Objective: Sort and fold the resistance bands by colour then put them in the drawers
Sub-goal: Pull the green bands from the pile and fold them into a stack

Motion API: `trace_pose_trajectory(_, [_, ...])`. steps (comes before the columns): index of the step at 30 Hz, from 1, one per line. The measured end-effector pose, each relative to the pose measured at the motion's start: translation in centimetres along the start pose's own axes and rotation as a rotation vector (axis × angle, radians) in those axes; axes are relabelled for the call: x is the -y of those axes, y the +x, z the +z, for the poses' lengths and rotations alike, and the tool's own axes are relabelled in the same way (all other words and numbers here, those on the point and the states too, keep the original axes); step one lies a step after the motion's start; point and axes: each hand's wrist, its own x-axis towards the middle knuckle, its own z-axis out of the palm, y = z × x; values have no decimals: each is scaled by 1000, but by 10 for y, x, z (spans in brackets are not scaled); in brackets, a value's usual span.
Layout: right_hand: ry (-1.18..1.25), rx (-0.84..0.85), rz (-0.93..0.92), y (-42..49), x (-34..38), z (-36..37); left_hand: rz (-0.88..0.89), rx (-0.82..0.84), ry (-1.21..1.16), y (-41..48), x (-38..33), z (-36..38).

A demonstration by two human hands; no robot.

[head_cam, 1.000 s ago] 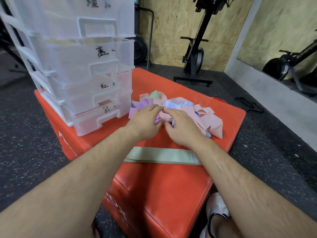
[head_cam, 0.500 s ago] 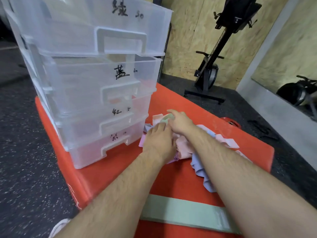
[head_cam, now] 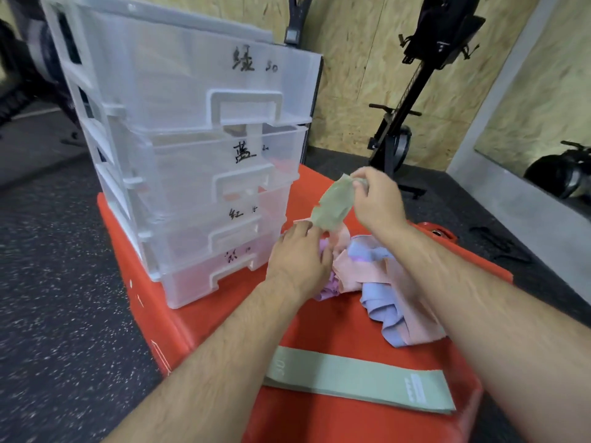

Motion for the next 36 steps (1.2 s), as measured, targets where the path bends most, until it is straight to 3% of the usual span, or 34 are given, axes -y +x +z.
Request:
trace_pose_trajectory(6, [84, -186, -71, -22, 49, -83, 62, -111, -147, -11, -15, -26])
trace_pose_trajectory(12, [323, -192, 58, -115, 61, -89, -112, -6, -698, -34, -49, -45])
trace_pose_trajectory(19, [462, -63, 362, -188, 33, -58, -85, 122, -532, -51, -34, -52])
trace_pose_trajectory(22, [408, 118, 372, -185, 32, -69, -146, 128, -618, -51, -34, -56])
trace_pose_trajectory(25, [190, 301, 278, -186, 31, -81, -235, 98, -792, -48, -37, -60])
trace_pose_trajectory(27, [122, 309, 142, -186, 29, -81, -304, 117, -886, -47, -43, -62])
trace_pose_trajectory(30, [242, 301, -12, -185, 31, -69, -366, 173, -995, -46, -52, -60])
trace_pose_trajectory(34, [466, 206, 164, -176, 31, -57, -396, 188, -952, -47, -55, -61])
trace_pose_trajectory(36, [495, 210, 234, -171, 30, -58, -326, 150, -801, -50, -50, -61])
